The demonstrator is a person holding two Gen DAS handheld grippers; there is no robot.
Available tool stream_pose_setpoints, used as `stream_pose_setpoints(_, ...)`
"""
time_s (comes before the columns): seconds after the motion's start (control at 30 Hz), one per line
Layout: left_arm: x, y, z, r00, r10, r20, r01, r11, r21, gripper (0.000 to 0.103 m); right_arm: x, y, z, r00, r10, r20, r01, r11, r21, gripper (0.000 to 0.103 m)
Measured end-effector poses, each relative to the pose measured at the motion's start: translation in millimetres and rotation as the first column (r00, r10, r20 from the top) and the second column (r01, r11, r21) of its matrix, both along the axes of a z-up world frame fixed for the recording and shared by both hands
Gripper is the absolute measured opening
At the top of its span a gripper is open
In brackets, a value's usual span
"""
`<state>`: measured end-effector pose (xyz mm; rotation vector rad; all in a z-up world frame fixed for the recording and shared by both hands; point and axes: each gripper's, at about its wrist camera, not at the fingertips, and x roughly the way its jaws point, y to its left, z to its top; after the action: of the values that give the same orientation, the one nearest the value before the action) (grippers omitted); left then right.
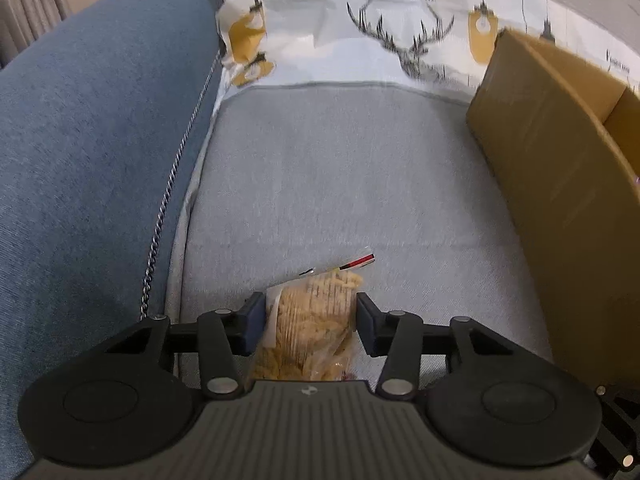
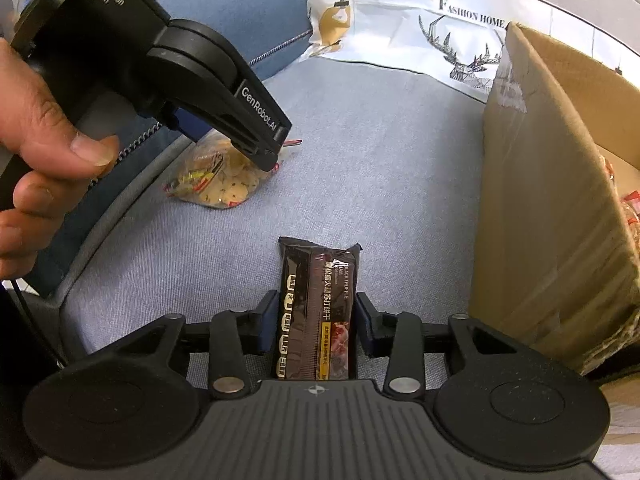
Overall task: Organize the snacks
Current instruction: 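Lift the biscuit bag with the left tool while the right tool carries the chocolate bar over the box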
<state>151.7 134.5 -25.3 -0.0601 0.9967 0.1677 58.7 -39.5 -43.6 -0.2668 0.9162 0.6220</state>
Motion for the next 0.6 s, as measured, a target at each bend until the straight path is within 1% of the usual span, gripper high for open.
stream_pose_setpoints(0.13,-7,-1,17,0.996,0.019,0.090,-0.017,1.000,-0.018,0.050,-3,-5,10,0.999,-0.017,0.043,0.015,0.999,0.045,0.041)
stream_pose_setpoints(0.23,-16,-2,32,0.984,0.027,0.176,-0.022,0.999,-0.027,0.050,-8,-10,19,0.996,-0.021,0.082,0.014,0.997,0.082,0.041)
stream_pose_setpoints(0.33,-29,-2,49,0.961,0.047,0.273,-0.038,0.999,-0.035,0.049,-14,-16,31,0.990,-0.030,0.137,0.014,0.993,0.116,0.041)
stream_pose_setpoints(0.43,-45,-2,65,0.932,0.078,0.355,-0.061,0.996,-0.059,0.049,-19,-25,47,0.980,-0.057,0.189,0.024,0.985,0.171,0.041)
stream_pose_setpoints(0.6,-61,-5,82,0.894,0.095,0.437,-0.066,0.995,-0.080,0.049,-26,-35,71,0.958,-0.084,0.273,0.023,0.975,0.220,0.041)
